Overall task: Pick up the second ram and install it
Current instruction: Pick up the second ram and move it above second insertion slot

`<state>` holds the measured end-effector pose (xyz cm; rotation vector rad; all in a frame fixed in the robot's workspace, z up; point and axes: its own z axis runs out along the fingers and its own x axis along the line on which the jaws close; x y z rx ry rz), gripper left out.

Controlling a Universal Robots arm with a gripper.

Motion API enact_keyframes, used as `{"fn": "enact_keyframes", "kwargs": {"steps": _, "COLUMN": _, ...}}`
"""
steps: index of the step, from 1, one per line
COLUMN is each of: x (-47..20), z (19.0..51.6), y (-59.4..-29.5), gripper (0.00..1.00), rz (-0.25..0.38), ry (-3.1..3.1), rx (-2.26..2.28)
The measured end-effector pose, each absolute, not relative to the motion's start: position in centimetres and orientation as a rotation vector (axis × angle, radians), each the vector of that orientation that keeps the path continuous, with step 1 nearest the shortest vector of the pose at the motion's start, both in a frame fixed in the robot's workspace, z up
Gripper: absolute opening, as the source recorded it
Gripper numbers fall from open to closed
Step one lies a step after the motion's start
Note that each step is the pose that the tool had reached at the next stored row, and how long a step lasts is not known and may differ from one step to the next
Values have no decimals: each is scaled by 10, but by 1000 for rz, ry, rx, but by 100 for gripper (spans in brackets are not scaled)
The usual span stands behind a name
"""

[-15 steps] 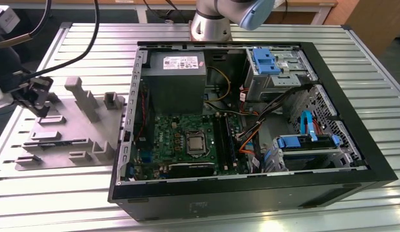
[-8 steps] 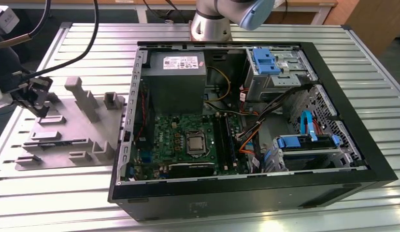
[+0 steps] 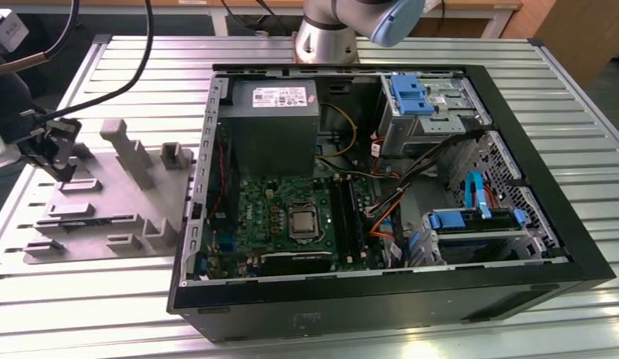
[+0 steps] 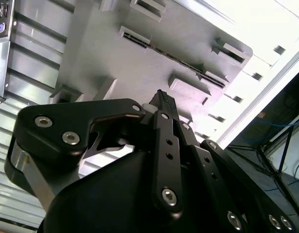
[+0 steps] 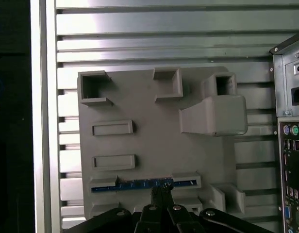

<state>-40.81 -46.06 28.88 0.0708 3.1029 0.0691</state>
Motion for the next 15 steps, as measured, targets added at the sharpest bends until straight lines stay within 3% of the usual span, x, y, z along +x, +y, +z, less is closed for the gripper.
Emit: {"fn": "enact_keyframes", "kwargs": {"steps": 15, "x": -408, "z": 282, "y": -461, "gripper": 11, "rz": 76, "ry": 3090, "rx": -353}}
